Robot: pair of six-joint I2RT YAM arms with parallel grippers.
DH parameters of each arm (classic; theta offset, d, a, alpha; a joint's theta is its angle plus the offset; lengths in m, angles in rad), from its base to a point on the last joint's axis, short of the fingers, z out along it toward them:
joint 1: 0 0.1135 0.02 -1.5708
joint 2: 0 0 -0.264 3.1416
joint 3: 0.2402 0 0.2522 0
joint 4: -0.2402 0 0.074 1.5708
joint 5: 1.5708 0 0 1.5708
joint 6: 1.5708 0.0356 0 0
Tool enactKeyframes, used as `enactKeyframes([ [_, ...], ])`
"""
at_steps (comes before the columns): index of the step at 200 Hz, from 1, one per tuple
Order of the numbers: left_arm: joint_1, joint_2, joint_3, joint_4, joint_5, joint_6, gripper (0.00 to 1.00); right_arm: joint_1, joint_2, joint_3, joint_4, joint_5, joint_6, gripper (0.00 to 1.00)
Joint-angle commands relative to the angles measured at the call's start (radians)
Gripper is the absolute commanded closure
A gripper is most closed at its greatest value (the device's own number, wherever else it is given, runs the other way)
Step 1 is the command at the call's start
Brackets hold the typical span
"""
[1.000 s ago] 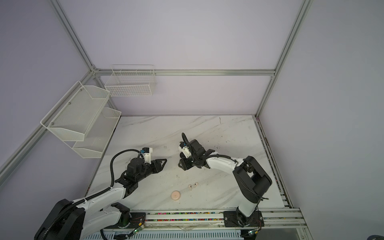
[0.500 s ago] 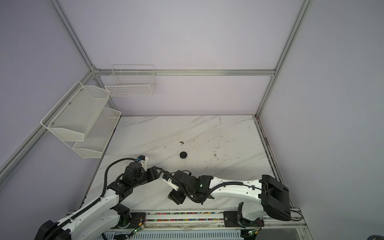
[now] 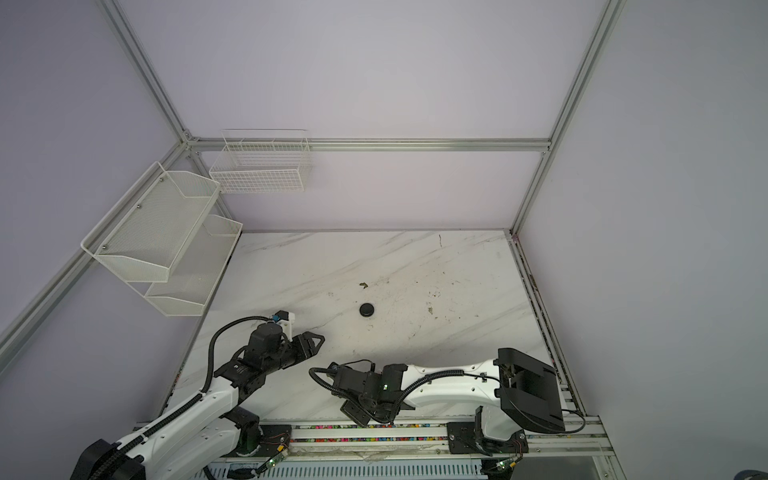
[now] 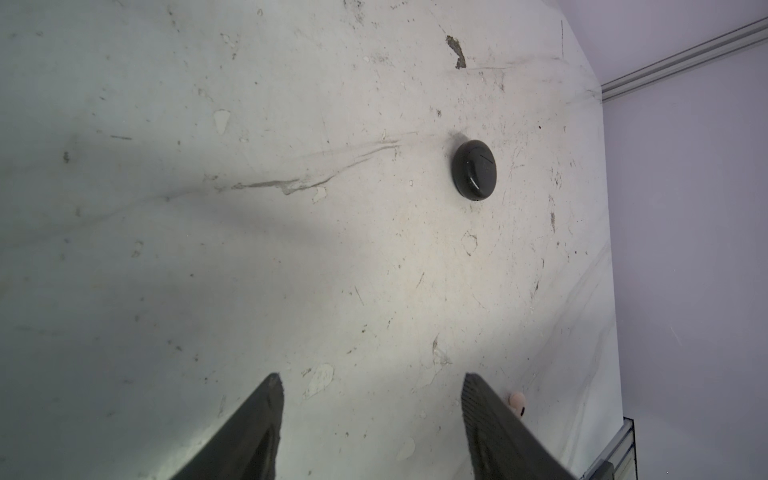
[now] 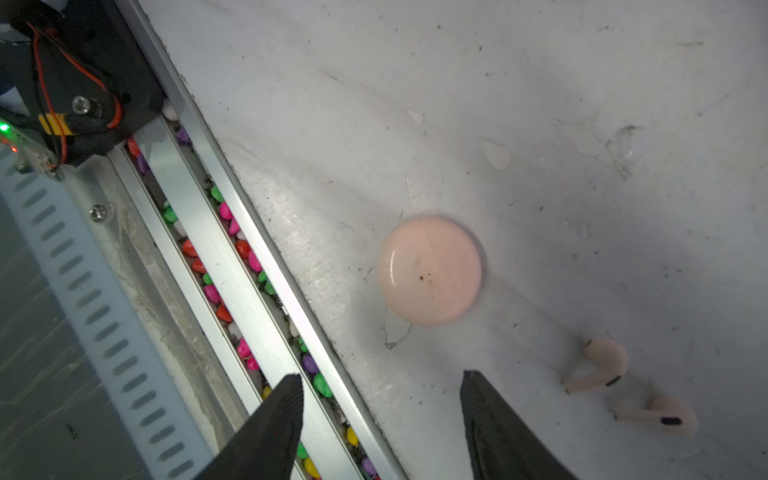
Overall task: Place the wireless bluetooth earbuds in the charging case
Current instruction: 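Lower the right gripper onto the round pink case and close on it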
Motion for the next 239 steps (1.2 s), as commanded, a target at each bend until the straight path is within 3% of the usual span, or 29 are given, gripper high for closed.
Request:
enactKeyframes([
  [1,0.009,0.021,0.056,0.067,0.034,-0.008,0.32,-0.001,0.013,0.022,-0.04,0.018,0.0,0.36],
  [55,0.012,0.087,0.059,0.128,0.081,-0.025,0.32,-0.018,0.193,0.134,-0.017,0.058,-0.093,0.39],
  [149,0.021,0.117,0.046,0.181,0.105,-0.018,0.32,-0.071,0.175,0.086,0.042,0.055,-0.032,0.45],
  [239,0.021,0.165,0.046,0.209,0.129,-0.027,0.32,-0.066,0.146,0.037,0.127,-0.071,0.053,0.43],
])
